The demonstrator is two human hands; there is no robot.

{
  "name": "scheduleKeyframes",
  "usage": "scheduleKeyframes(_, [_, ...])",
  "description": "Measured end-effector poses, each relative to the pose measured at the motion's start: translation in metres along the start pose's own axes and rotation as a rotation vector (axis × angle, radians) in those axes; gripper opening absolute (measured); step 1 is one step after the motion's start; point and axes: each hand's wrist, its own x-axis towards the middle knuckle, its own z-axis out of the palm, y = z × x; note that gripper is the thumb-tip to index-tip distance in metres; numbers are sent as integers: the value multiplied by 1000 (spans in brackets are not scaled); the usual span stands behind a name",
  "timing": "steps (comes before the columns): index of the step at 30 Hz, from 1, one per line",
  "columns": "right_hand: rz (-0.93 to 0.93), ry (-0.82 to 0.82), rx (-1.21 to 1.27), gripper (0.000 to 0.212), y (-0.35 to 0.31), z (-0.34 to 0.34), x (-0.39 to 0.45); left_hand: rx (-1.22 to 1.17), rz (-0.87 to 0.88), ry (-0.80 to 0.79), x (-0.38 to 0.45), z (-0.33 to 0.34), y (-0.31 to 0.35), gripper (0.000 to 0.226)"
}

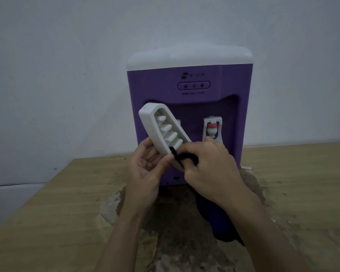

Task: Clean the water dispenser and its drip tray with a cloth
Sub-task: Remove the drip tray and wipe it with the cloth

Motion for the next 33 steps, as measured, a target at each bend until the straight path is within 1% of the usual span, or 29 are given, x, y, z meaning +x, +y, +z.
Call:
scheduleKeyframes(6, [34, -41, -130, 21, 3, -7, -2, -23, 14, 48, -1, 5, -2, 41])
scheduleKeyframes(12, [3, -4, -97, 27, 10, -5, 1, -187, -12, 101, 4, 2, 5, 42])
scheduleKeyframes(17, [-92, 86, 40, 21, 4, 2, 2, -180, -39, 73, 1, 5, 4, 41])
scheduleKeyframes(19, [-118, 162, 103, 18, -1, 5, 1, -147, -28, 42, -1, 8, 1, 41])
scheduleKeyframes(23, [-46, 374, 352, 15, -5, 6, 2, -62, -43, -49, -4, 7, 0, 40])
scheduleKeyframes(25, [-21, 424, 431, 15, -7, 6, 2, -24, -52, -72, -5, 7, 1, 42])
scheduleKeyframes(27, [-43, 417, 455, 17, -7, 5, 1, -14, -35, -69, -2, 8, 3, 42])
scheduleKeyframes(29, [-111, 373, 444, 19, -8, 5, 0, -16, 2, -59, 1, 5, 7, 41])
scheduleKeyframes(31, [-183, 347, 400, 21, -8, 7, 0, -23, 32, -54, 3, 3, 11, 41])
scheduleKeyframes(33, [-200, 329, 337, 20, -7, 11, 0, -47, 47, -31, 4, -1, 15, 41])
